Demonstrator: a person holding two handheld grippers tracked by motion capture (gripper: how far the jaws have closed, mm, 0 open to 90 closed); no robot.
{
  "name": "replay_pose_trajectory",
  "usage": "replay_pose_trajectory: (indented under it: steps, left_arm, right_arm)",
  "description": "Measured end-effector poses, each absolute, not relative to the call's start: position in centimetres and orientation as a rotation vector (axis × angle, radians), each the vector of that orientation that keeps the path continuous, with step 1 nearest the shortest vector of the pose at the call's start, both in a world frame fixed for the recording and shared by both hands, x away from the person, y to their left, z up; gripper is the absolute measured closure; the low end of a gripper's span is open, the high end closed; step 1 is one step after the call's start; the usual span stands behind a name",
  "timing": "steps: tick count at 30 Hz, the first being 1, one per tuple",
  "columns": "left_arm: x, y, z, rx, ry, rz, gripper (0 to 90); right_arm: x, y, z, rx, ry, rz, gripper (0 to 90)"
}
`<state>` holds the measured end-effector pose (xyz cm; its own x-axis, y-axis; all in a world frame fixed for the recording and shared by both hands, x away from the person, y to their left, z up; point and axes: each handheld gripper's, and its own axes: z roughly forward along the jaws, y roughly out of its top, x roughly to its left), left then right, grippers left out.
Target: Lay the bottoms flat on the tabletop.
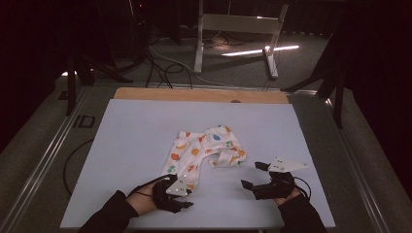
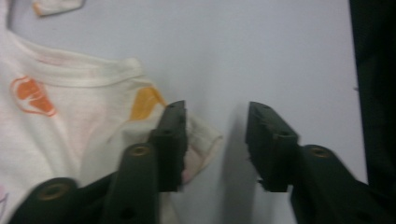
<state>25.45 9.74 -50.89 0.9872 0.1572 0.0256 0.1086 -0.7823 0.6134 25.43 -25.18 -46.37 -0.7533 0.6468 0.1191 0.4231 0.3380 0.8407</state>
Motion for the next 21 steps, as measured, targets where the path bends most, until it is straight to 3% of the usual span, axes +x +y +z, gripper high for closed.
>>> replay_pose_trajectory:
  steps: [3, 4, 5, 21]
  left_arm:
    - [25.4, 9.8, -51.0, 2.462, 0.191, 0.133, 74.1]
    - [25.5, 9.9, -51.0, 2.455, 0.219, 0.16, 74.1]
    - [25.6, 9.9, -50.9, 2.457, 0.225, 0.152, 86.5]
    - [25.9, 6.1, -48.4, 2.326, 0.256, -0.041, 87.7]
  right_arm:
    - [25.4, -25.1, -46.4, 0.964, 2.37, 1.374, 14.3]
    - [25.4, -25.1, -46.4, 0.962, 2.371, 1.372, 14.3]
    - [25.4, -25.1, -46.3, 0.952, 2.373, 1.368, 14.3]
    - [25.4, -25.1, -46.0, 0.952, 2.351, 1.391, 14.4]
